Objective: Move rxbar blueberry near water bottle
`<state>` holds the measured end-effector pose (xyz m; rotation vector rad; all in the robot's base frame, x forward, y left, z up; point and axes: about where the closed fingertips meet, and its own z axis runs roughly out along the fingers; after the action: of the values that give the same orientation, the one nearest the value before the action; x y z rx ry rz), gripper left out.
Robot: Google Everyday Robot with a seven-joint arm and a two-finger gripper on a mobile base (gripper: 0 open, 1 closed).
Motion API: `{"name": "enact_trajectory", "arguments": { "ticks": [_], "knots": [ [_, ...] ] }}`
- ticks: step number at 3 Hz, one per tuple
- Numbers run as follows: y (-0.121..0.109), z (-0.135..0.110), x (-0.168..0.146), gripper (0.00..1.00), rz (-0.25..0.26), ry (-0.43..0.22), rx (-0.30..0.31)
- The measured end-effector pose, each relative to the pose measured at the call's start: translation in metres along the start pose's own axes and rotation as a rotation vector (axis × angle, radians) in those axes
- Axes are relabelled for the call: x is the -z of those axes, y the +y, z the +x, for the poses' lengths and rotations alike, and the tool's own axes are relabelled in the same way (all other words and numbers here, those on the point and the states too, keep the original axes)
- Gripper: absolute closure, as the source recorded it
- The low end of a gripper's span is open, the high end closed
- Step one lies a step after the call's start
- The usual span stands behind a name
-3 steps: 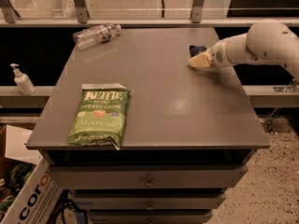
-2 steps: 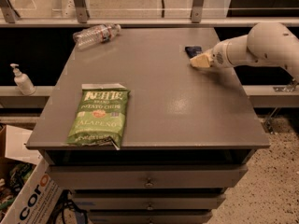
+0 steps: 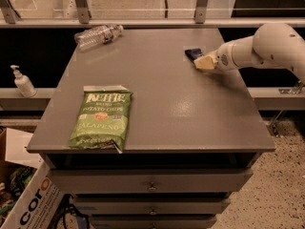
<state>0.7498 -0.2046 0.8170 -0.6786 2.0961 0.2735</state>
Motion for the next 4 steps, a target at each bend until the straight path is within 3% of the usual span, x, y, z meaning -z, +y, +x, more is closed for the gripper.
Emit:
{"name": "enact_trajectory", "arguments": {
  "ticks": [1, 3, 4],
  "knots": [
    [0.016, -0.012, -0.005, 1.00, -0.064, -0.032, 0.025],
    [0.075, -0.071, -0.023, 1.00, -0.266, -0.203, 0.143],
    [0.075, -0.071, -0.023, 1.00, -0.266, -0.202, 0.142]
  ]
}}
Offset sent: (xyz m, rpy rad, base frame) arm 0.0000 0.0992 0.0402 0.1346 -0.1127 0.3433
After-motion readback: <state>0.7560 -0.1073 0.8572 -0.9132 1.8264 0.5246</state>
